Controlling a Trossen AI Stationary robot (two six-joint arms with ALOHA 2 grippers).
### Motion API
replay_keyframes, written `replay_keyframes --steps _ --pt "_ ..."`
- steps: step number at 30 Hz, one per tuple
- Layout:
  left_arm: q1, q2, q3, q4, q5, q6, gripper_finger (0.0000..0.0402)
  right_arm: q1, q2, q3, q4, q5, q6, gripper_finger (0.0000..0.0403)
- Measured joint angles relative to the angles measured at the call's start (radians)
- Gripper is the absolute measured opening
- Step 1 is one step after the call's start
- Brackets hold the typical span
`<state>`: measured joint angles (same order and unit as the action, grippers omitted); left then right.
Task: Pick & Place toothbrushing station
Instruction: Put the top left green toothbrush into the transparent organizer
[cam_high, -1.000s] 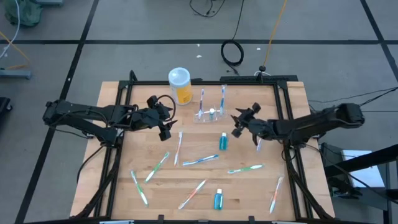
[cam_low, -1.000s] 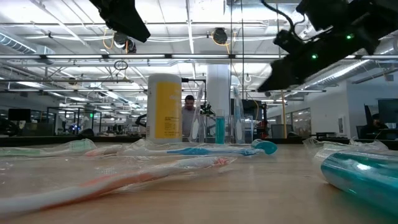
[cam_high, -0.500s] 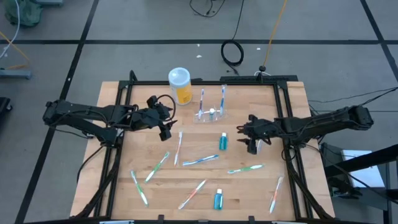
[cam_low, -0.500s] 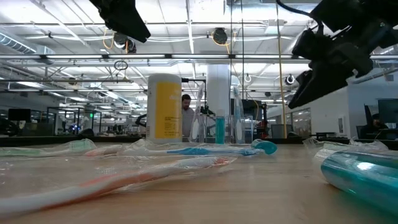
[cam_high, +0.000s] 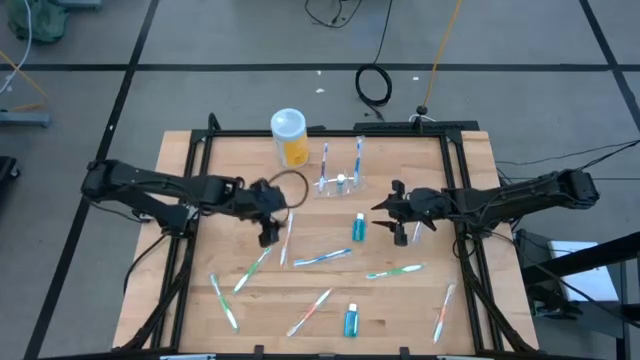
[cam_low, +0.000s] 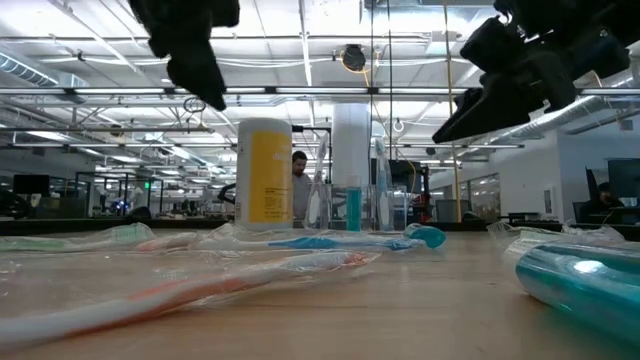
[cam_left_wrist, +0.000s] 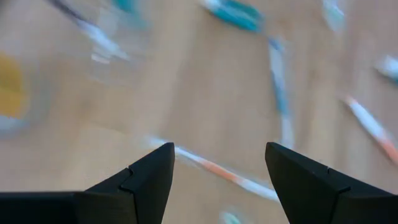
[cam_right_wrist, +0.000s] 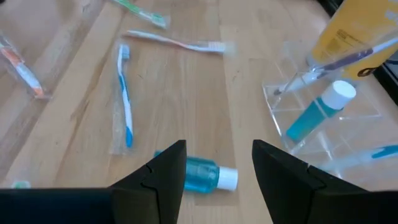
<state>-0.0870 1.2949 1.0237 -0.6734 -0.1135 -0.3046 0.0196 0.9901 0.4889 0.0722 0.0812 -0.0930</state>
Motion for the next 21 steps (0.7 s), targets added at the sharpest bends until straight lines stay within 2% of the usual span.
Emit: replay_keyframes --steps 4,10,13,21 --pt "-0.028 0.064 0.0 -0.072 0.096 -0.072 0.0255 -0.001 0.0 0.0 0.023 0.002 -0.005 0.0178" --pt "-0.069 0.172 0.0 -0.216 0.101 -0.369 0.0255 -0.023 0.0 0.0 0.075 0.003 -0.092 0.0178" --pt "-0.095 0.222 0.0 -0.271 0.152 -0.514 0.0255 -0.029 0.0 0.0 0.079 0.002 -0.067 0.0178" --pt "-0.185 0.345 0.0 -0.259 0.165 -0.672 0.0255 -0.029 0.0 0.0 0.077 0.001 -0.02 0.0178"
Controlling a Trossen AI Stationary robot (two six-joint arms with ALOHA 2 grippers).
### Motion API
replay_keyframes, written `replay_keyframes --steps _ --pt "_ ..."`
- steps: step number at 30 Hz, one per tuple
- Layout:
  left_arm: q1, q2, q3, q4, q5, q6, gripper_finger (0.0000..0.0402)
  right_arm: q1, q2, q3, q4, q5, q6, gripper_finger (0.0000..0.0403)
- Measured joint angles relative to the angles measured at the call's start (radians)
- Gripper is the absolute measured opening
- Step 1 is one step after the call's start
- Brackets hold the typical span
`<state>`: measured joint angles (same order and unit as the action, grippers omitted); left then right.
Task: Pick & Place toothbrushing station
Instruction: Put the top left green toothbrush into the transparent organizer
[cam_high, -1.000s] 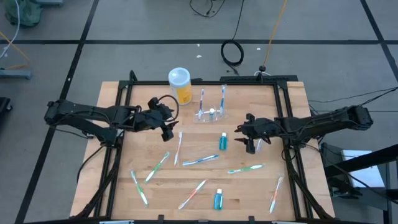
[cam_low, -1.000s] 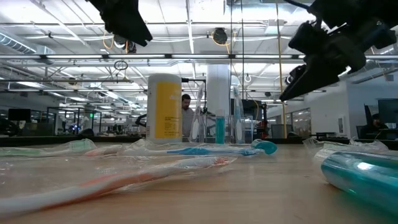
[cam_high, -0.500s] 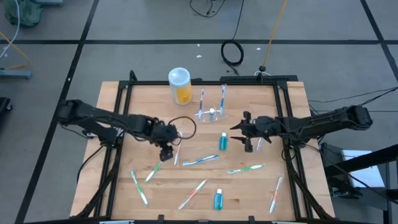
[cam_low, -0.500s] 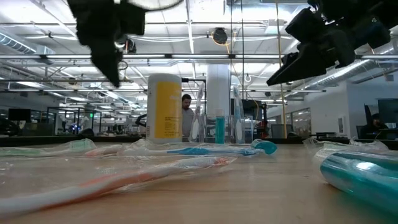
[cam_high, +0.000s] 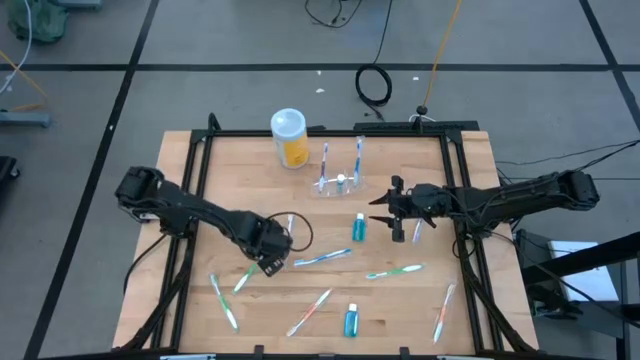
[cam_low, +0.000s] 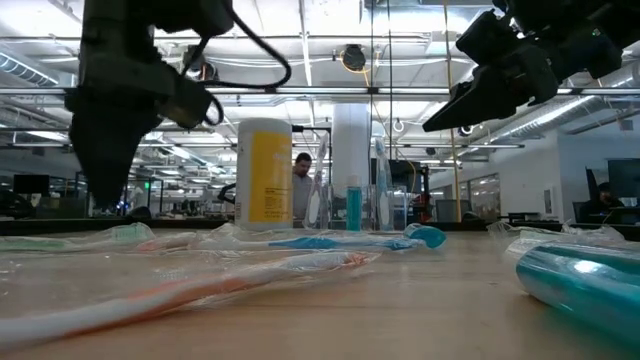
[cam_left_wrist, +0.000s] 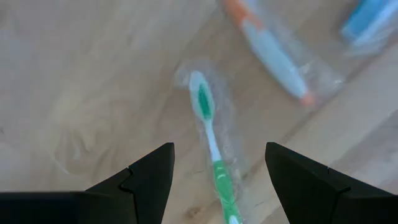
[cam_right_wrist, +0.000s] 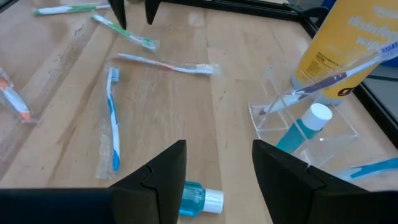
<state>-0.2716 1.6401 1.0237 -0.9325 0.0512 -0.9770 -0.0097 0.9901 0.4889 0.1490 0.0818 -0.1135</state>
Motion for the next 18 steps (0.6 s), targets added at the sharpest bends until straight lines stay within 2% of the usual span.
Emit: replay_keyframes --steps 5,12,15,18 --pt "-0.011 0.082 0.0 0.011 -0.028 -0.055 0.0255 0.0 0.0 0.0 0.0 0.0 0.0 0.0178" --pt "-0.007 0.159 0.005 0.074 0.007 0.011 0.0247 0.0 0.0 0.0 0.0 0.0 0.0 0.0178" --pt "0.004 0.166 0.005 0.052 0.017 0.044 0.0214 0.0 0.0 0.0 0.0 0.0 0.0 0.0178" --pt "0.016 0.154 0.004 0.061 0.025 0.082 0.0163 0.0 0.0 0.0 0.0 0.0 0.0 0.0178"
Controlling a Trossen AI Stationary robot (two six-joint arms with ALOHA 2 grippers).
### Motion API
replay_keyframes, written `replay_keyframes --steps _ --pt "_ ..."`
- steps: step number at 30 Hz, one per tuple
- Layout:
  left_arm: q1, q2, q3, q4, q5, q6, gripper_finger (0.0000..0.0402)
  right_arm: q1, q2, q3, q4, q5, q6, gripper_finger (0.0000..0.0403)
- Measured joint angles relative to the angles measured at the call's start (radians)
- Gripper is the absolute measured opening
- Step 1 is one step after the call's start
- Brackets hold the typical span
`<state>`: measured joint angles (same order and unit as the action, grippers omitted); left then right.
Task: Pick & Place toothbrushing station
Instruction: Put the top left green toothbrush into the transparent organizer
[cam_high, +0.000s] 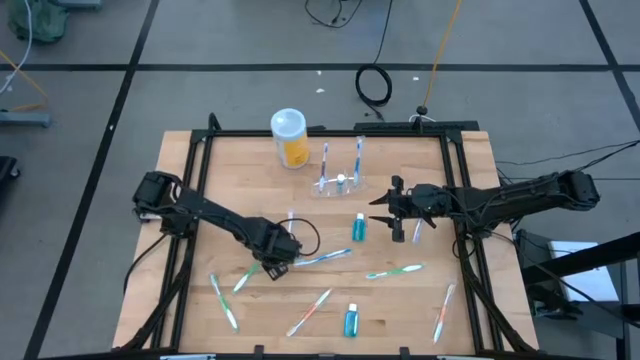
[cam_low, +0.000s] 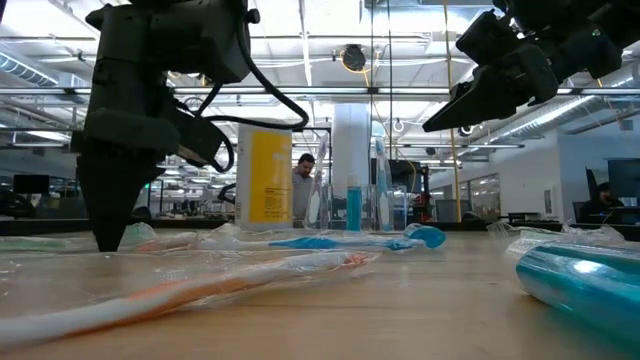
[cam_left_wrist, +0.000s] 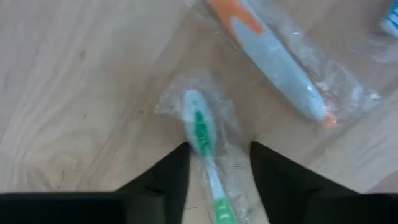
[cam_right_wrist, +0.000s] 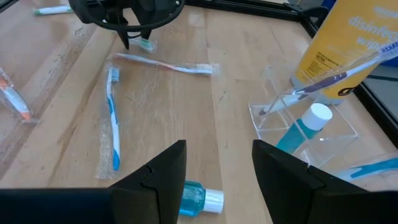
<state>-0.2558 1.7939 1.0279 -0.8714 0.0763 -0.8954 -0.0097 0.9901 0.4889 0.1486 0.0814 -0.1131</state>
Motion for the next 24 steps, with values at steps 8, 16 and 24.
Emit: replay_keyframes --steps 8,16,24 --pt "0.031 -0.075 -0.009 -0.006 -0.063 0.062 0.0046 0.0 0.0 0.0 0.0 0.0 -0.001 0.0178" --pt "0.065 -0.301 -0.007 -0.009 -0.227 0.087 0.0018 0.0 0.0 0.0 0.002 0.0 -0.003 0.0178" --pt "0.075 -0.562 -0.007 0.204 -0.789 0.223 0.0008 0.0 0.0 0.0 0.004 0.0 -0.003 0.0178"
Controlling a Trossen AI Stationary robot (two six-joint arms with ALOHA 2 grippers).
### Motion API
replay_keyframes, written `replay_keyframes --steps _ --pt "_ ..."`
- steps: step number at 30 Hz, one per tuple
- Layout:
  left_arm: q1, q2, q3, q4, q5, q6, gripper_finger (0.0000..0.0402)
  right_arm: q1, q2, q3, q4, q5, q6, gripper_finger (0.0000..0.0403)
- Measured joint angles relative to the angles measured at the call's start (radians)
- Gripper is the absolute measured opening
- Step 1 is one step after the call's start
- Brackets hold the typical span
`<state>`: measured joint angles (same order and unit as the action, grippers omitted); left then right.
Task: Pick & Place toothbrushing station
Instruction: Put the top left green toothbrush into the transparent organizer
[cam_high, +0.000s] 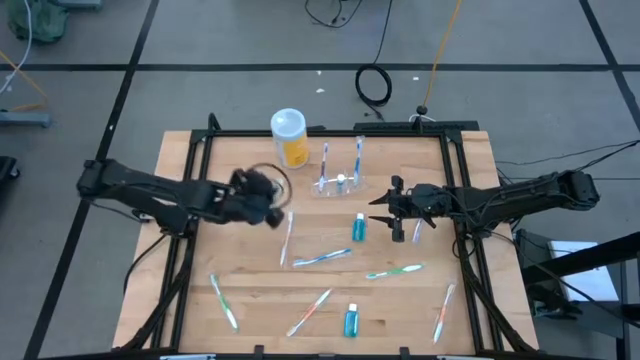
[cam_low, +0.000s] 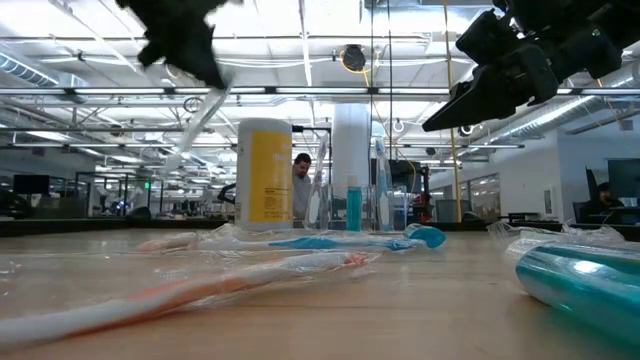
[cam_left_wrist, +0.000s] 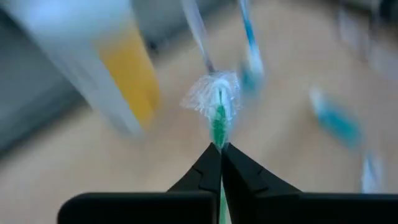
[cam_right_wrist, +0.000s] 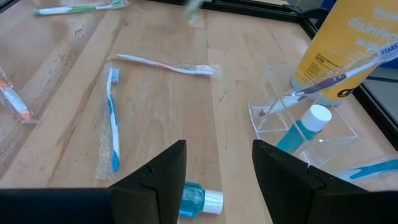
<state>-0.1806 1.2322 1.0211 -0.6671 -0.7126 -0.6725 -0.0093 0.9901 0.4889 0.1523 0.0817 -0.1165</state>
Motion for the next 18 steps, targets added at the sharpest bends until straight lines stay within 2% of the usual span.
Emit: replay_keyframes --steps 3,6,10,15,18 --pt "-0.005 -0.041 0.001 0.173 -0.23 0.115 0.0014 0.0 0.0 0.0 0.0 0.0 0.0 0.0178" --pt "0.008 -0.043 0.002 0.34 -0.332 0.243 0.0006 0.0 0.0 0.0 0.001 0.0 0.0 0.0178" --pt "0.043 -0.007 0.004 0.458 -0.323 0.305 0.0008 0.0 0.0 0.0 0.001 0.0 0.0 0.0178" --pt "0.098 0.072 0.003 0.465 -0.31 0.269 0.0003 0.0 0.0 0.0 0.001 0.0 0.0 0.0178" --pt "0.128 0.124 0.003 0.528 -0.305 0.273 0.0007 0.0 0.0 0.0 0.001 0.0 0.0 0.0178"
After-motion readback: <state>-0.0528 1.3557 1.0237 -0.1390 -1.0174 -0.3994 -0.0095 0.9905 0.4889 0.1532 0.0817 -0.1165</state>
